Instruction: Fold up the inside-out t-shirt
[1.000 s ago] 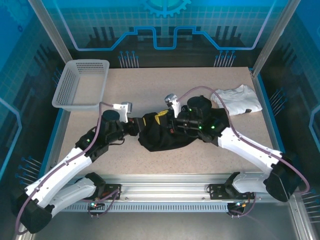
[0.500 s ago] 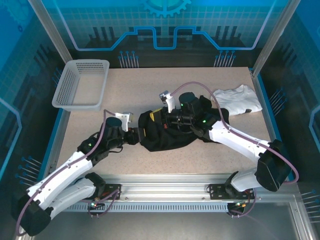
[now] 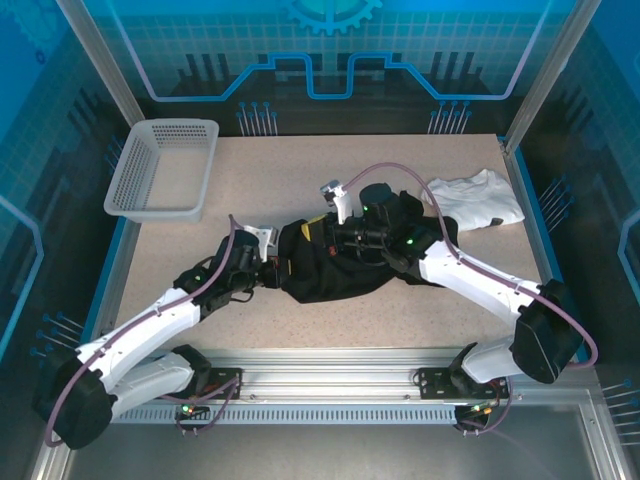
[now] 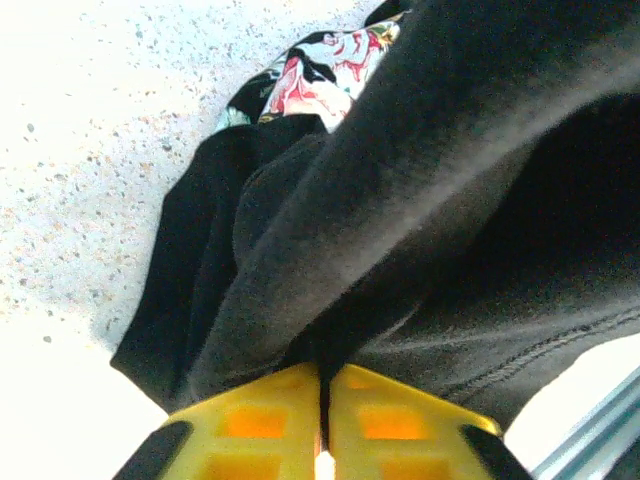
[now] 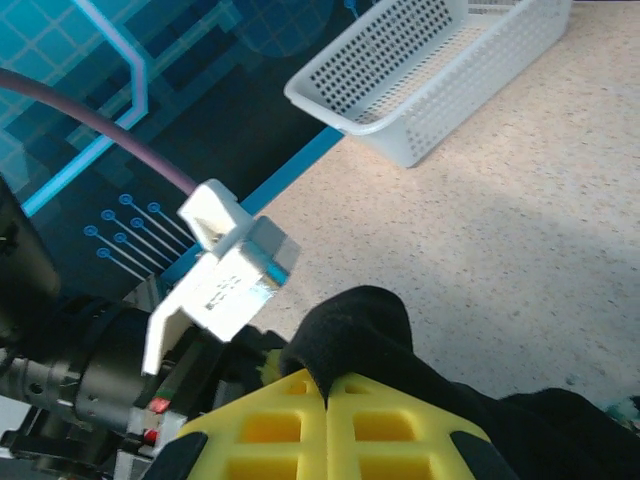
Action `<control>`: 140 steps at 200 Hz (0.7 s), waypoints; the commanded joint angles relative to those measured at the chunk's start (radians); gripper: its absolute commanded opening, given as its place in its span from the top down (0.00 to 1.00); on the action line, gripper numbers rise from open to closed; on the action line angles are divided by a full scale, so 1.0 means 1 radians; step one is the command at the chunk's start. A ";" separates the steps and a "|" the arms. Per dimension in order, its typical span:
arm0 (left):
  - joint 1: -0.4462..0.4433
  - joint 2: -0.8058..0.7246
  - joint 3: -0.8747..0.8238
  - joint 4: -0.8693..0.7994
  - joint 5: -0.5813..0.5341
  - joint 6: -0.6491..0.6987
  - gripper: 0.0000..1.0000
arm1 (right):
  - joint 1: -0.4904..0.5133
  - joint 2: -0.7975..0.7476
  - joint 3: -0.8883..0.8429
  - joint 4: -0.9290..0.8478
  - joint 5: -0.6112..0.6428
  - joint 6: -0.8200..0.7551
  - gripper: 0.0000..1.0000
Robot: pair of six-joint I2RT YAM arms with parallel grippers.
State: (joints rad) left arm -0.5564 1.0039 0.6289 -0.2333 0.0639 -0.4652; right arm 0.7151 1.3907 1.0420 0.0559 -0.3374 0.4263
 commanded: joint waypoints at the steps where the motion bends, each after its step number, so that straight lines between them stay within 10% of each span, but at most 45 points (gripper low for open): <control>1: 0.003 -0.066 0.024 0.028 0.024 0.030 1.00 | -0.023 -0.073 0.025 -0.114 0.098 -0.058 1.00; 59: -0.154 -0.386 -0.063 0.070 0.094 0.109 1.00 | -0.021 -0.296 0.040 -0.542 0.418 -0.275 1.00; 140: -0.457 -0.044 -0.145 0.195 0.093 0.052 0.98 | -0.021 -0.463 -0.304 -0.852 0.722 0.091 0.81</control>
State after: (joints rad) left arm -0.9504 0.8360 0.4679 -0.1349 0.1177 -0.4168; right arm 0.6994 0.9874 0.8093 -0.6529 0.2115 0.3546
